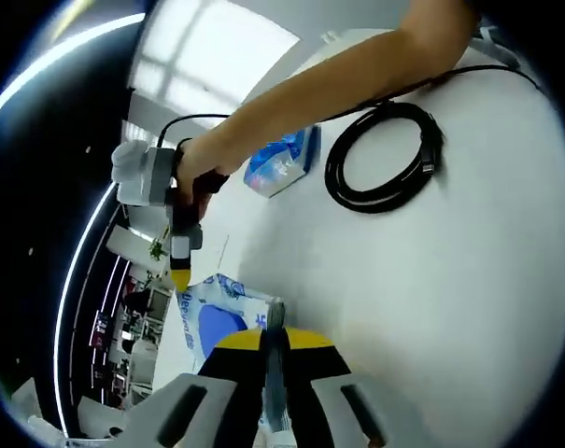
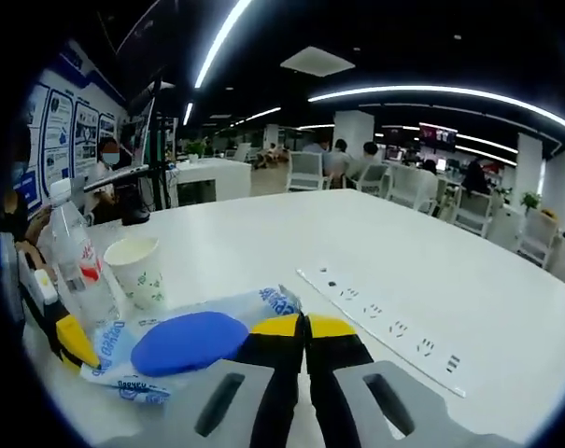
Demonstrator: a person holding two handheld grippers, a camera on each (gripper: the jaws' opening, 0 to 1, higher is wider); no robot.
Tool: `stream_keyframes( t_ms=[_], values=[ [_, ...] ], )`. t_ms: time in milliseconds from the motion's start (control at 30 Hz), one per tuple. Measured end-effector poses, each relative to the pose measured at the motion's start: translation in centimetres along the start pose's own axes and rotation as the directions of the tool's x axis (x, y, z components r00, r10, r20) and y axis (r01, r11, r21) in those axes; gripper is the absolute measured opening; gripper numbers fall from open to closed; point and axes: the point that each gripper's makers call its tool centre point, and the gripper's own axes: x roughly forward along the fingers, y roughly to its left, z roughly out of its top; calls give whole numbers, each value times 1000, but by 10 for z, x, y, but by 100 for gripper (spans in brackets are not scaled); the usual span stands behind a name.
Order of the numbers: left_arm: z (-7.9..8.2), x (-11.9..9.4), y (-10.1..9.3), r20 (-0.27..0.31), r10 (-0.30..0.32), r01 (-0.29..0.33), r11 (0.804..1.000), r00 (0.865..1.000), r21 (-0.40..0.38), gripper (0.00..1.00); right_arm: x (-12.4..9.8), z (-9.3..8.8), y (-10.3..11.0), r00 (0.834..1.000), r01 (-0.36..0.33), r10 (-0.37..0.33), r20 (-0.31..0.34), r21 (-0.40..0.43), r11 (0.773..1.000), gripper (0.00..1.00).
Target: Arrange the tabletop items into an orderly group along one side of the table until the central work area is clear of visible clutter.
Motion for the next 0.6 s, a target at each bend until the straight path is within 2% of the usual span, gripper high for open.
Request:
stream_keyframes(
  t_ms=[233, 400, 600],
  values=[
    [10, 0, -6, 16, -10, 10, 1000, 1000, 30, 1, -25, -10, -8, 999, 42, -43, -1, -2, 999, 0],
    [11, -3, 0, 12, 20, -21, 998, 1000, 62, 0, -41, -16, -15, 996, 87, -87, 12, -33, 996, 0],
    [5, -3, 6, -1, 40, -40, 997, 999, 63, 0, -60, -6, -22, 991, 121, -120, 53, -9, 993, 0]
  ],
)
